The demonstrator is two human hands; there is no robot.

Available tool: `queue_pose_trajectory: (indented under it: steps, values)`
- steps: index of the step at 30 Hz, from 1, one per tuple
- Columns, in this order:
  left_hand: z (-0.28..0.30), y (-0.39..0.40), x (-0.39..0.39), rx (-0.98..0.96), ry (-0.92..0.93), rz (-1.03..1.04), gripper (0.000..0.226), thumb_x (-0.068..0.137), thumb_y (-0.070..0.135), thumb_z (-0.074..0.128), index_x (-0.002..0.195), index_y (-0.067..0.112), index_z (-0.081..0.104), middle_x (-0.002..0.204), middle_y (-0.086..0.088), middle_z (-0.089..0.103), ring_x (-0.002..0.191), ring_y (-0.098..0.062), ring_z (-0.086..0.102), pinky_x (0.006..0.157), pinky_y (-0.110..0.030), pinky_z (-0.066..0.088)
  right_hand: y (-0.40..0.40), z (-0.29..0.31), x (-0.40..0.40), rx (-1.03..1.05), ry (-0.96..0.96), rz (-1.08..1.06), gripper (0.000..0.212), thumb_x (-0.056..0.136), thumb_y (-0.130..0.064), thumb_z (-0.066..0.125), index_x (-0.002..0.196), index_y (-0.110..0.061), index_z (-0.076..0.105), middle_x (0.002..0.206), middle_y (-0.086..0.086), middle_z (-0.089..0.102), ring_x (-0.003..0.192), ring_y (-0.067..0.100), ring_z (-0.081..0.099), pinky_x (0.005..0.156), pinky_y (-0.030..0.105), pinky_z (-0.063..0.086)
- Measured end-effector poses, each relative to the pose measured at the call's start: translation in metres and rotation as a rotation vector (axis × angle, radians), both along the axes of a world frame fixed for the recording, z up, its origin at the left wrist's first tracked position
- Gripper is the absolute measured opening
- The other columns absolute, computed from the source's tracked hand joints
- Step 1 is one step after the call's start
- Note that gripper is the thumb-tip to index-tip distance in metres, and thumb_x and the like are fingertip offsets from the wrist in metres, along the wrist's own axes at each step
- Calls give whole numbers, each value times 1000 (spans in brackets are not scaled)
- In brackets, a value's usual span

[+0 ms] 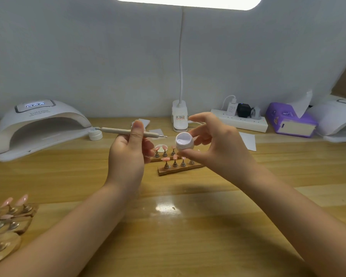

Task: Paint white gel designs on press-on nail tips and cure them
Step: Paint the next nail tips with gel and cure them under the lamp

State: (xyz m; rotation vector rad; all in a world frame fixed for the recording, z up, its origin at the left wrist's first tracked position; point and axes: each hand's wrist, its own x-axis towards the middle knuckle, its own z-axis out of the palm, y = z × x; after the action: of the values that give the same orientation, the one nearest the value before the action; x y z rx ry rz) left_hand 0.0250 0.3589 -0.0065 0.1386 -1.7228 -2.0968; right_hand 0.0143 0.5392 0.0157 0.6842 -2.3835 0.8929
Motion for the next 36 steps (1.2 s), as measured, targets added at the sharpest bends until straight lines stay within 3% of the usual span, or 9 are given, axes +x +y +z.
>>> queue_pose_trajectory:
  steps: [6, 10, 14, 23, 27, 29, 31, 33, 36]
  values:
    - [-1, -5, -4, 143, -46, -11, 32, 89, 54, 55, 81, 23, 60, 57, 11, 57, 51, -7, 54, 54, -26, 46, 18, -5, -15, -119, -72, -141, 75, 59, -56, 80, 119, -21, 50, 88, -14, 61, 74, 5, 59, 63, 18, 51]
    - [-4, -9, -5, 203, -73, 7, 33, 89, 52, 58, 83, 19, 60, 56, 9, 57, 46, -5, 48, 42, -17, 40, 37, -19, -32, -136, -141, -294, 66, 63, -52, 83, 114, -25, 50, 86, -17, 56, 75, 4, 54, 61, 21, 44]
    - [-11, -11, -8, 121, -82, 44, 28, 96, 40, 53, 88, 14, 59, 58, 8, 63, 43, -5, 47, 41, -18, 40, 54, -38, -43, -179, -278, -392, 60, 71, -46, 80, 117, -24, 49, 93, -12, 57, 78, 4, 53, 60, 21, 41]
    - [-17, -6, -5, 100, -40, -44, 19, 98, 21, 51, 83, 15, 60, 67, -3, 70, 45, -10, 51, 45, -23, 42, 57, -61, -49, -162, -439, -431, 52, 80, -34, 74, 123, -22, 48, 108, -5, 62, 93, 11, 58, 83, 34, 52]
    - [-18, -6, -3, 71, -36, -62, 14, 97, 19, 50, 88, 17, 59, 69, -2, 70, 47, -10, 52, 46, -23, 43, 56, -59, -45, -121, -468, -432, 64, 80, -31, 71, 136, -21, 41, 127, 0, 59, 117, 20, 51, 97, 40, 46]
    - [-18, -7, -3, 61, -26, -65, 13, 97, 18, 49, 89, 17, 59, 69, -2, 70, 47, -10, 53, 46, -24, 44, 50, -54, -40, -20, -392, -452, 66, 81, -30, 68, 139, -20, 40, 134, 1, 51, 127, 24, 42, 102, 39, 40]
    - [-19, -7, -2, 29, -6, -69, 12, 96, 16, 49, 89, 17, 59, 68, -1, 70, 47, -11, 53, 46, -24, 44, 40, -46, -32, 19, -225, -421, 49, 82, -28, 66, 127, -18, 49, 121, 0, 56, 114, 21, 49, 95, 37, 45]
    - [-20, -7, -1, -38, 27, -79, 13, 96, 14, 50, 87, 18, 59, 67, 0, 69, 47, -10, 53, 45, -22, 43, 27, -35, -22, -21, -111, -349, 19, 83, -29, 64, 98, -19, 58, 87, -5, 60, 80, 15, 56, 71, 36, 52]
    - [-22, -5, 1, -141, 97, -99, 14, 96, 10, 50, 87, 17, 59, 67, 2, 69, 48, -10, 54, 44, -19, 43, 9, -27, -10, 59, -134, -272, 21, 83, -39, 60, 71, -22, 59, 60, -10, 55, 58, 10, 53, 54, 34, 49]
